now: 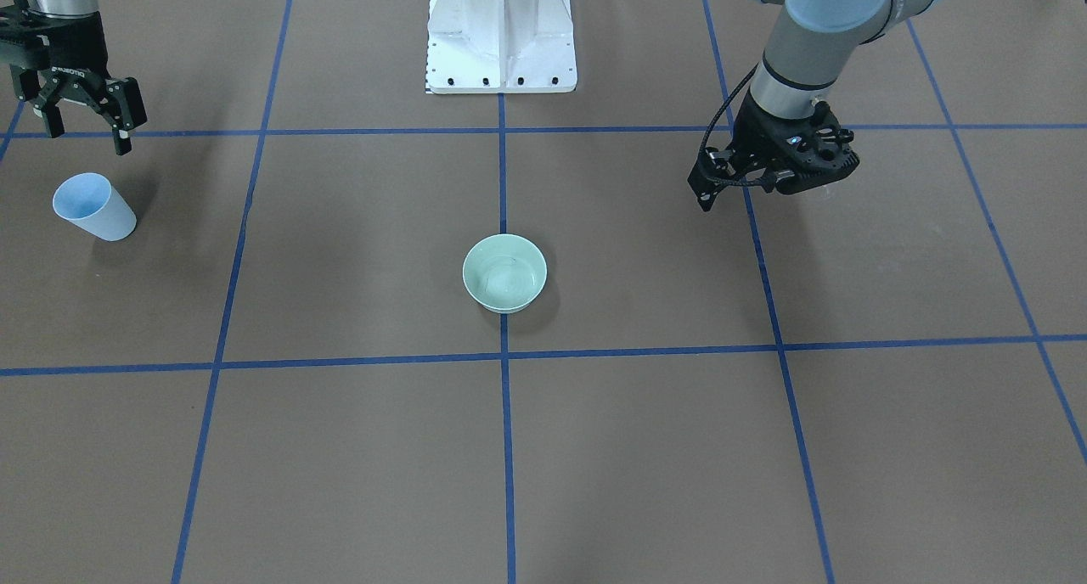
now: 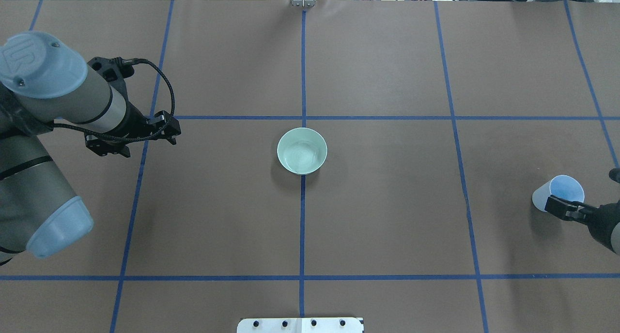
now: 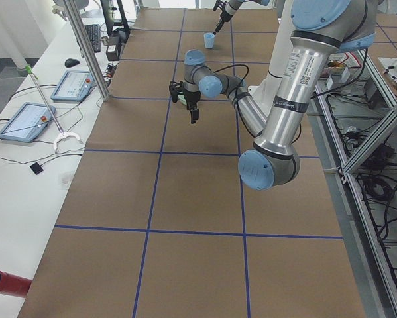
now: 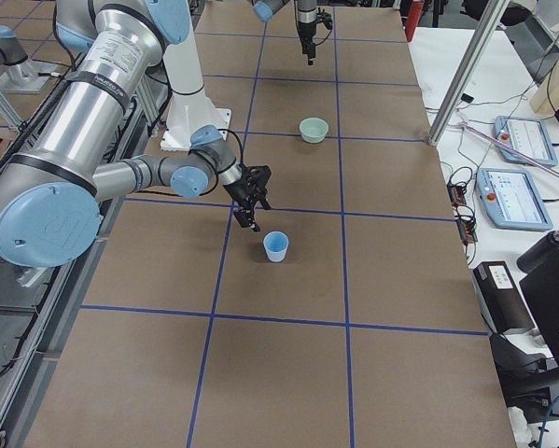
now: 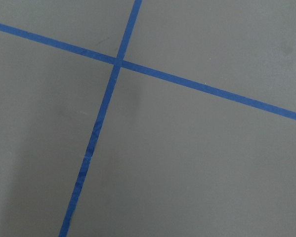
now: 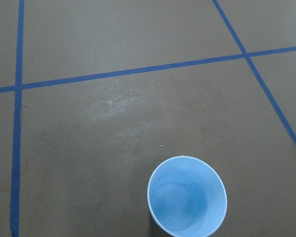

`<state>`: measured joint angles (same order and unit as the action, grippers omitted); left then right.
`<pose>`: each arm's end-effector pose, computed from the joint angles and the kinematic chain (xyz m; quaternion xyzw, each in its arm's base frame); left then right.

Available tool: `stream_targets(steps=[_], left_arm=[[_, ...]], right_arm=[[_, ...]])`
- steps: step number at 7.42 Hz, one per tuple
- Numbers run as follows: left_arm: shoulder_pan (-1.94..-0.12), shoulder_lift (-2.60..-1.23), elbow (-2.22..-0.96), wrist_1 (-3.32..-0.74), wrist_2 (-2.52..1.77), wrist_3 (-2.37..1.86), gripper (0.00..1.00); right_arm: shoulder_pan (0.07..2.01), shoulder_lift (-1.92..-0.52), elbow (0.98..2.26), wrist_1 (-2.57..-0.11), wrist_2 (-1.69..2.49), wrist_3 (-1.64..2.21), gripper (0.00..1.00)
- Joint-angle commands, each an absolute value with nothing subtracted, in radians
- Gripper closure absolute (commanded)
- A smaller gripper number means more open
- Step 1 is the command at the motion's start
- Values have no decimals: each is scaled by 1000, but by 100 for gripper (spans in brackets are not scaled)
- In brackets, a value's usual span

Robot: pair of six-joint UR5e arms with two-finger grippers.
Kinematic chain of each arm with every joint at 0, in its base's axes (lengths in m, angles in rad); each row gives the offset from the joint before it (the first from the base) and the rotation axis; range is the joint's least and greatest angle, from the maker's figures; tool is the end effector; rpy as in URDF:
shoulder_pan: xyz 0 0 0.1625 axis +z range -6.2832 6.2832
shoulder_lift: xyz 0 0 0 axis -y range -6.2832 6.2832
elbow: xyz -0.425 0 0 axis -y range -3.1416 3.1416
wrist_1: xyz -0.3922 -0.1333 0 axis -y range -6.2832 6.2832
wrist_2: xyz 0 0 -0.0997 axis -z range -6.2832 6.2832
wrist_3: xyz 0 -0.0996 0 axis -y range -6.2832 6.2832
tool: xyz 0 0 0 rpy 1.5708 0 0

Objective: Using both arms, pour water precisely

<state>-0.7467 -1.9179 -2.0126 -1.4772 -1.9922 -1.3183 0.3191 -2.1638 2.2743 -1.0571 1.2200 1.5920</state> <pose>0.3450 -0.4454 0.2898 -0.0130 0.3866 -0.1558 0.9089 -0.2208 -0.2494 0.4893 0.2091 -0.2744 0.2115 0.9145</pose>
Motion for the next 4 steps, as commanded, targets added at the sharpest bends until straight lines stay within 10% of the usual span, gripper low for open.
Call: stream_targets(steps=[1,4], left_arm=[[-742,-1922,-2010,-1477,-1993,-1333,0],[-723,-1925,-2011,-1479,-1991,-1371,0]], right_arm=[[191,-2180,2260,-1101,1075,1728,0],[95,-2166,2159,-1132,912,1863,0]])
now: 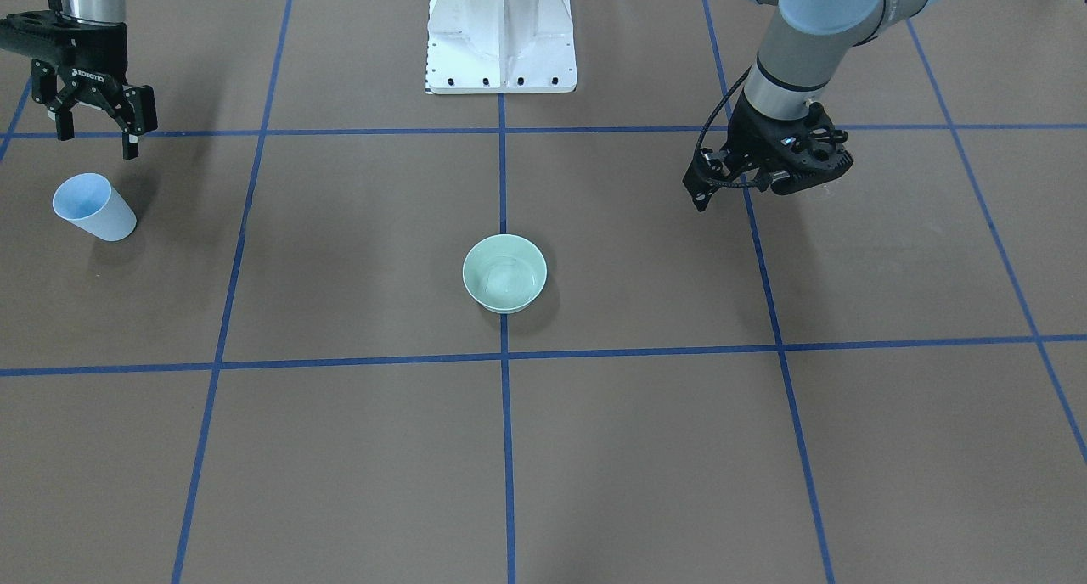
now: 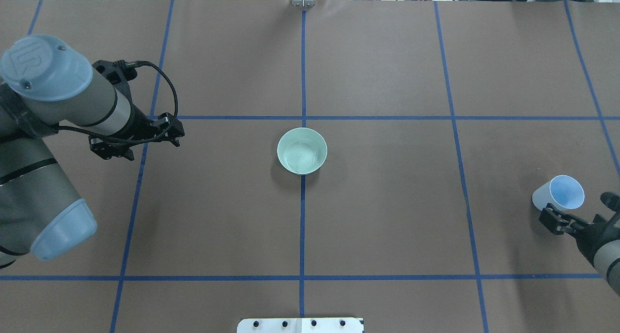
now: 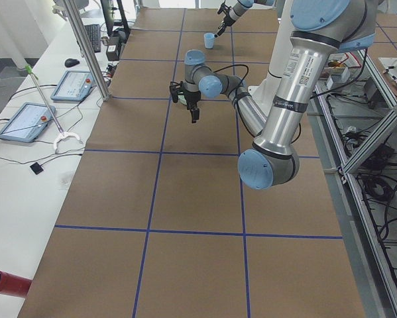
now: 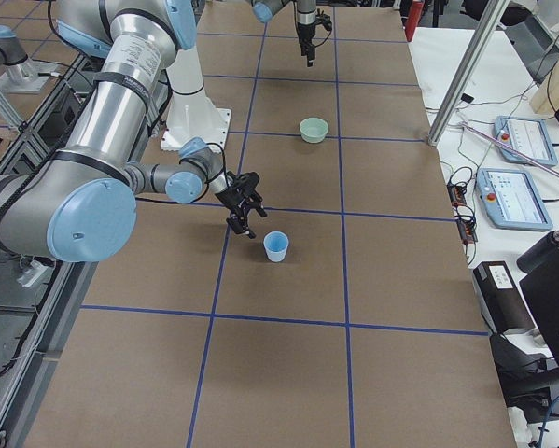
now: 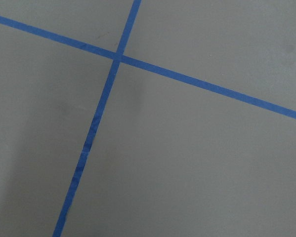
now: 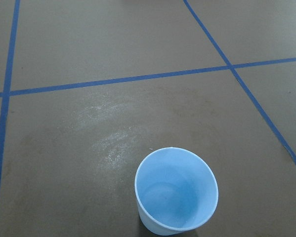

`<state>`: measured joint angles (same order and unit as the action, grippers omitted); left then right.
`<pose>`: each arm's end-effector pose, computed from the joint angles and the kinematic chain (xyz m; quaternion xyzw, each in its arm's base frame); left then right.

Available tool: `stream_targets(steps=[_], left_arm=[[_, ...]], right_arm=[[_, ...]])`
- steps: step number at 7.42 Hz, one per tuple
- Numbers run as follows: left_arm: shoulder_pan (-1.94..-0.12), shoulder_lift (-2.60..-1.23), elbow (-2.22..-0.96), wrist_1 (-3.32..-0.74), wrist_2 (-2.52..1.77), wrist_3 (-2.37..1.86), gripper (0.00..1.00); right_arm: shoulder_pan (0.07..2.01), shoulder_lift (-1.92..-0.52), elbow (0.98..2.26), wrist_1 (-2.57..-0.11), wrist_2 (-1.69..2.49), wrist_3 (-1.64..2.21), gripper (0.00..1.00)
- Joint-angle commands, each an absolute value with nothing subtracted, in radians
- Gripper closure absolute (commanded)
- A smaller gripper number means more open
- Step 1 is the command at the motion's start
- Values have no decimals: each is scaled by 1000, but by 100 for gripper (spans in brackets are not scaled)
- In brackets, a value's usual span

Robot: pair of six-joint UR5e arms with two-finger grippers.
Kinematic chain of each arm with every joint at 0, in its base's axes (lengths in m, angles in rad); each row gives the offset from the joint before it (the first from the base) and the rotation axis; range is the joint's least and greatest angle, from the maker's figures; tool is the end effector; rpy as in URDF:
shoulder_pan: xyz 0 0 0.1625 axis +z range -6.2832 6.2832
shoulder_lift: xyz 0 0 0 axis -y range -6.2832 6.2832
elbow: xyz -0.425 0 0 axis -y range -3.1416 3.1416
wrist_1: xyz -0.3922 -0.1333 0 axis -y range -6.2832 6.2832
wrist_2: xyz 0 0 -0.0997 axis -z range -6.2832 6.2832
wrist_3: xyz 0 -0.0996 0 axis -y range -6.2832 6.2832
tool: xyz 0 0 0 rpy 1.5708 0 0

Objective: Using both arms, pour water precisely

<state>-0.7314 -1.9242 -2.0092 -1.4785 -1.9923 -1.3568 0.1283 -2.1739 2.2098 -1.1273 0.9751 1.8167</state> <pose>0.3530 -0.4412 0.2875 -0.0224 0.3878 -0.1657 0.9064 -0.2509 -0.2231 0.5256 0.2712 -0.2433 0.2412 0.8995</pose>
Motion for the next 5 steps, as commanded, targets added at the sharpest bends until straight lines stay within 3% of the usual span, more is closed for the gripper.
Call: stream_targets(steps=[1,5], left_arm=[[-723,-1927,-2013,-1479,-1991,-1380,0],[-721,-1928,-2008,-1479,-1991,-1381,0]], right_arm=[[89,-2157,2152,-1131,888,1871,0],[84,-2086,2065,-1134,828,1899,0]])
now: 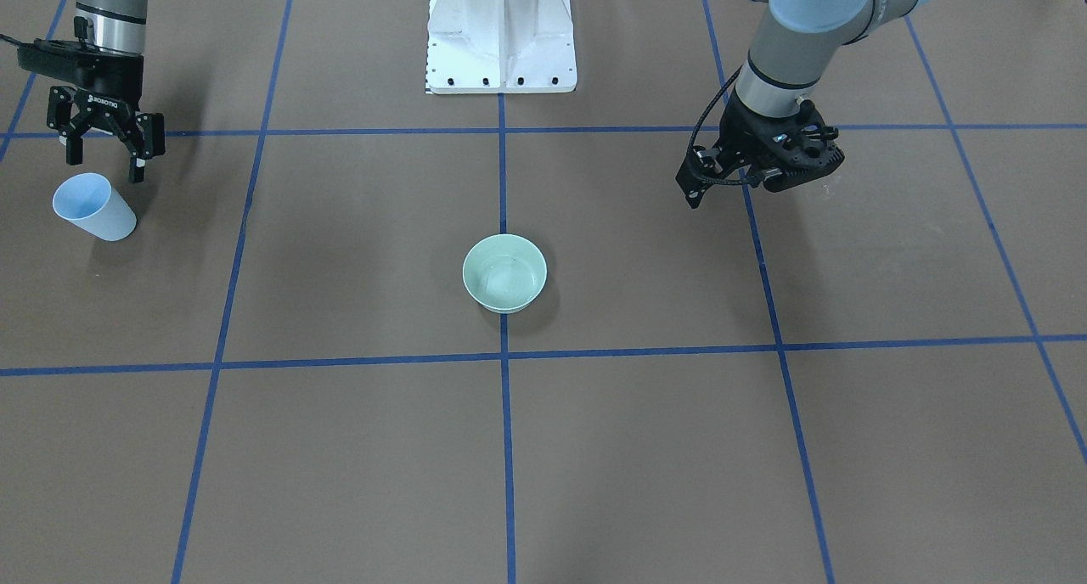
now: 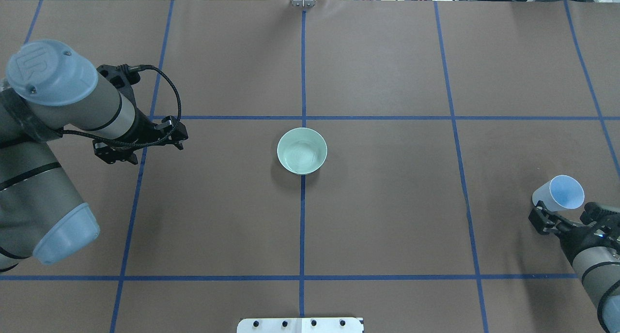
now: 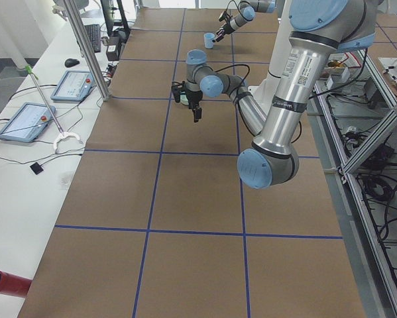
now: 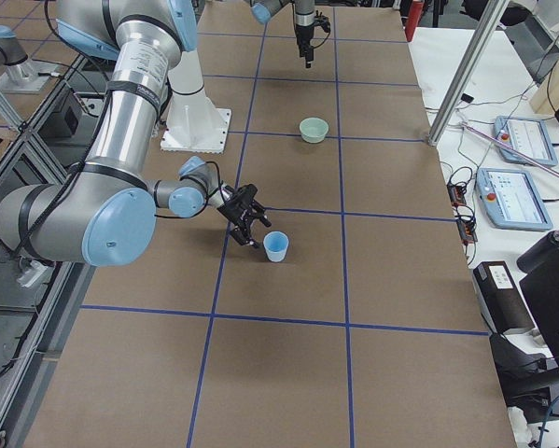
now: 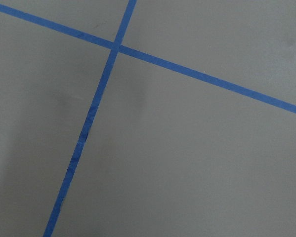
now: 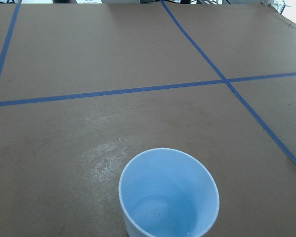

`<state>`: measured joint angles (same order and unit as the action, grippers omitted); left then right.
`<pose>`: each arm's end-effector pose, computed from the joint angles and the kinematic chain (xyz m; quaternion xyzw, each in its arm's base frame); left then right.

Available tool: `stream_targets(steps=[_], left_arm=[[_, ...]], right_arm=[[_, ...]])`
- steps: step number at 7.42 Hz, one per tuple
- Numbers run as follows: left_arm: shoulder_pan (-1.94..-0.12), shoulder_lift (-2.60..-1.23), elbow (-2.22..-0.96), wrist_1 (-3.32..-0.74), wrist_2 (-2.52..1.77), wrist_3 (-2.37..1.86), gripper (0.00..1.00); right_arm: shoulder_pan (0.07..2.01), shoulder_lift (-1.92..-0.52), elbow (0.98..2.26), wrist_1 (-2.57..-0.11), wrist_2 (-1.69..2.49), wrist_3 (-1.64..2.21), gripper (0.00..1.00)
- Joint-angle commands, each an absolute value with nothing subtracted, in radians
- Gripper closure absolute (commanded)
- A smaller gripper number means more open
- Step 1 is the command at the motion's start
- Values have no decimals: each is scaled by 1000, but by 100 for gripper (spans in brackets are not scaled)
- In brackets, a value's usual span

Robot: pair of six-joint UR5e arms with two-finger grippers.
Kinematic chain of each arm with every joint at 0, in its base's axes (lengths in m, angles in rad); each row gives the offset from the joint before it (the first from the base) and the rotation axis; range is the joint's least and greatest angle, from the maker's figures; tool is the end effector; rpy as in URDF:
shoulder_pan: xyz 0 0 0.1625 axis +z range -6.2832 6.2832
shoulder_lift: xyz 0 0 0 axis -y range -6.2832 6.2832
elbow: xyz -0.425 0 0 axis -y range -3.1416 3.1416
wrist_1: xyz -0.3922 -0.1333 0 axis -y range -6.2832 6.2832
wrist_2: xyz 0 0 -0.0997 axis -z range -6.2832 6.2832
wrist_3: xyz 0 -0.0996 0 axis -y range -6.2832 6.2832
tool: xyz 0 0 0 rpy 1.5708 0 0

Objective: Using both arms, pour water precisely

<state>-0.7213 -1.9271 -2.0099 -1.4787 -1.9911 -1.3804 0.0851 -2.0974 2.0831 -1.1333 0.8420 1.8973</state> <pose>0.3576 -0.4378 0.2856 -0.0275 0.3887 -0.1715 0.9048 -0.2819 -0.2244 0.5623 0.3223 -0.2368 0.2599 0.8789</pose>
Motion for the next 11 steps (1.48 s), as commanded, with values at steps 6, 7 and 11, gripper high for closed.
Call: stream_targets(steps=[6,7,11], left_arm=[[-712,-1933,-2002,-1479,-1991,-1381,0],[-712,-1933,-2000,-1479,-1991,-1381,0],[-696,-1933,-1997,-1479,-1988,-1381,0]], right_arm=[[84,-2080,2000,-1132,779,1899,0],[84,-2080,1997,-1132,773,1901,0],[87,-2003,1922,-1131,759,1901,0]])
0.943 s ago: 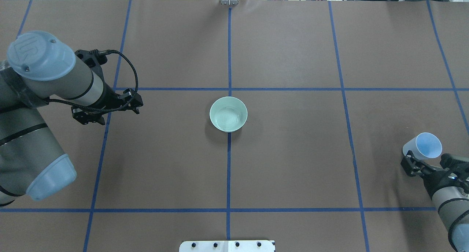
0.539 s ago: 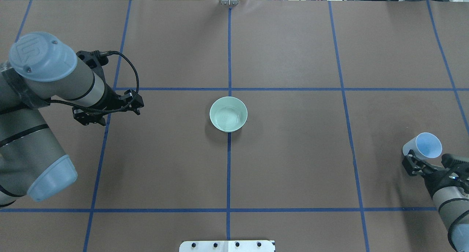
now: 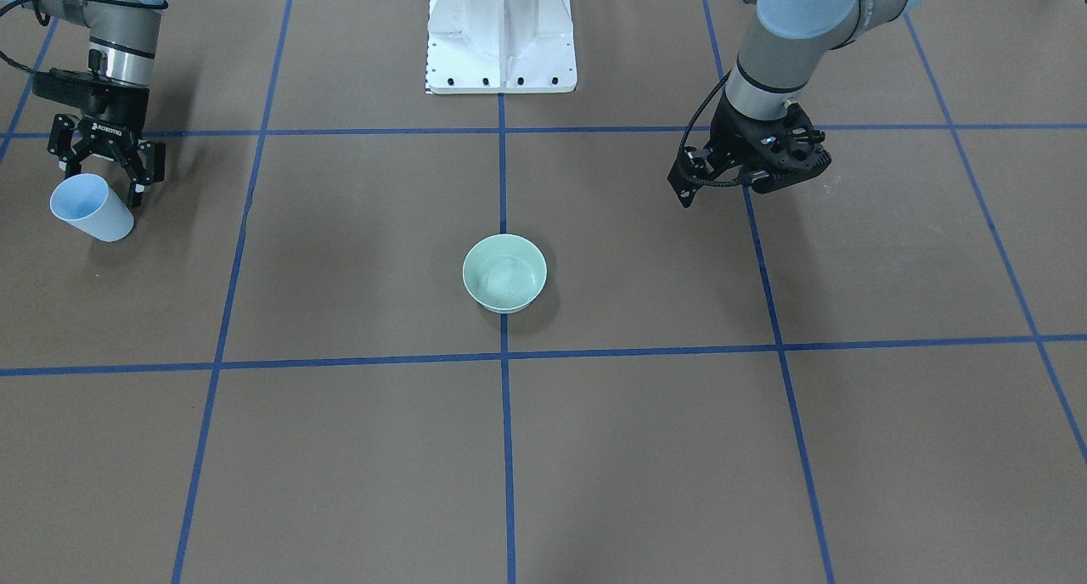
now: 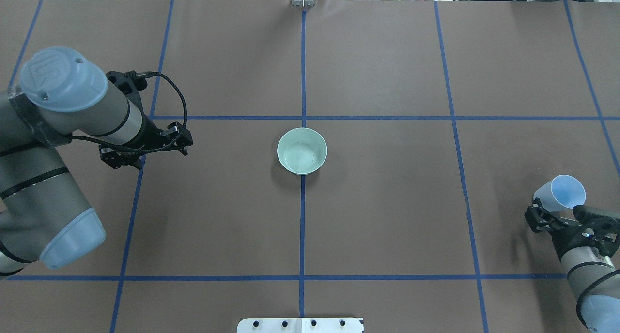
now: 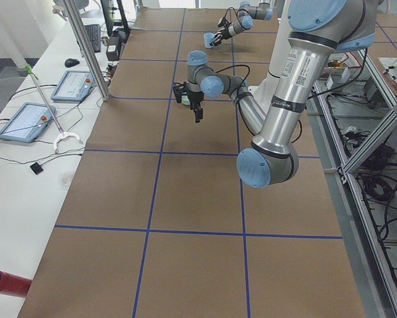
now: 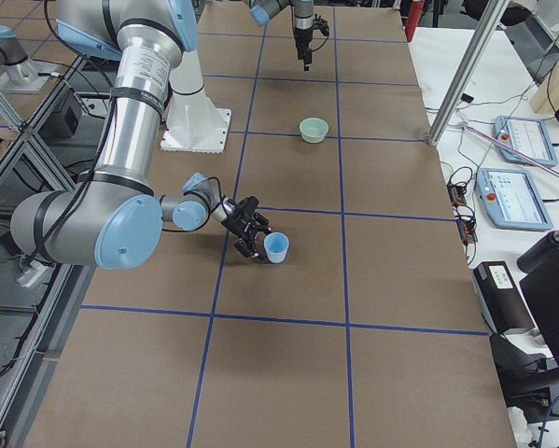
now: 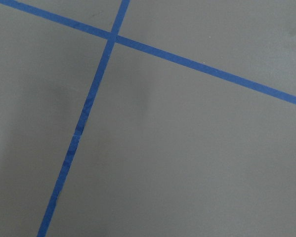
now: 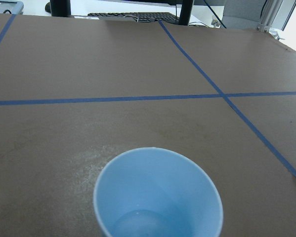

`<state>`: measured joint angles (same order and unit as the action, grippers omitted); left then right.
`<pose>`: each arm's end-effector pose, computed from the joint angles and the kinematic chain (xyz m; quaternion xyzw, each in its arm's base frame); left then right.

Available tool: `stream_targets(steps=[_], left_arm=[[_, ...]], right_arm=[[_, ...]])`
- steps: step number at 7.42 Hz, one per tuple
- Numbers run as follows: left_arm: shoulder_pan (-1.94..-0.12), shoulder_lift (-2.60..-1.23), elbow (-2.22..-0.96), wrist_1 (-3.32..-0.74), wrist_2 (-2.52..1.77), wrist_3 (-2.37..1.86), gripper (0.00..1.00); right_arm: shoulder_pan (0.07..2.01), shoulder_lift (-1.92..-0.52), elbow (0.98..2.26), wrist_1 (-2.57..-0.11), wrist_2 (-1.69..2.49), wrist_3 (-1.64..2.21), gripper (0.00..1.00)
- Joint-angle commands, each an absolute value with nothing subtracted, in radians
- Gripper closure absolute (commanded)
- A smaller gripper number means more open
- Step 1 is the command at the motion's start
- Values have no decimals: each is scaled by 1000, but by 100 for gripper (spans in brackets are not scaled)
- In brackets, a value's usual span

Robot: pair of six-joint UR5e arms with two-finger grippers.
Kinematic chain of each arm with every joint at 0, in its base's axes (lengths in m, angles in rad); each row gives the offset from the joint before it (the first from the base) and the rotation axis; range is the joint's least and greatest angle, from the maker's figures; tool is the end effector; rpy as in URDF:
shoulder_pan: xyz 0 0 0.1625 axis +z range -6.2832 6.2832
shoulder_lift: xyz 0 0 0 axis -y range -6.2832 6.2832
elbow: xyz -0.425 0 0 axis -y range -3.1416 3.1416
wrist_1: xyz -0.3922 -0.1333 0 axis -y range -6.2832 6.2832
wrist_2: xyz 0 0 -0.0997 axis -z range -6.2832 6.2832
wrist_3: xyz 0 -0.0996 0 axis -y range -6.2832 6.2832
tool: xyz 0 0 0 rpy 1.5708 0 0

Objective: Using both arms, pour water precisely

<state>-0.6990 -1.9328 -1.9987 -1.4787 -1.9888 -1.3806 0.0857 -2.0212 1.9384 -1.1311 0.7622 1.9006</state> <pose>0.3700 -0.4324 0.2871 -0.0322 0.3858 -0.1627 0.9076 -0.3045 -0.2323 0.6072 0.3644 -0.2091 0.2549 0.8709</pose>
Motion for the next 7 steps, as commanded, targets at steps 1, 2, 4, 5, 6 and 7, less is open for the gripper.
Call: stream_targets(steps=[1,2,4,5,6,7], left_arm=[[-696,-1933,-1997,-1479,-1988,-1381,0],[-695,-1933,-1999,-1479,-1988,-1381,0],[-687,-1937,-1999,-1479,-1988,-1399,0],[-687,-1940,-1999,-1479,-1988,-1399,0],[-687,-1940,-1999,-1479,-1988,-1399,0],[-686,-1940,-1999,-1479,-1988,-1399,0]], right_arm=[[89,-2005,1921,-1131,759,1901,0],[90,-2005,1921,-1131,759,1901,0],[100,-2005,1921,-1131,759,1899,0],[106,-2005,1919,-1131,758,1899,0],[115,-2006,1917,-1131,755,1899,0],[121,-2005,1914,-1131,750,1899,0]])
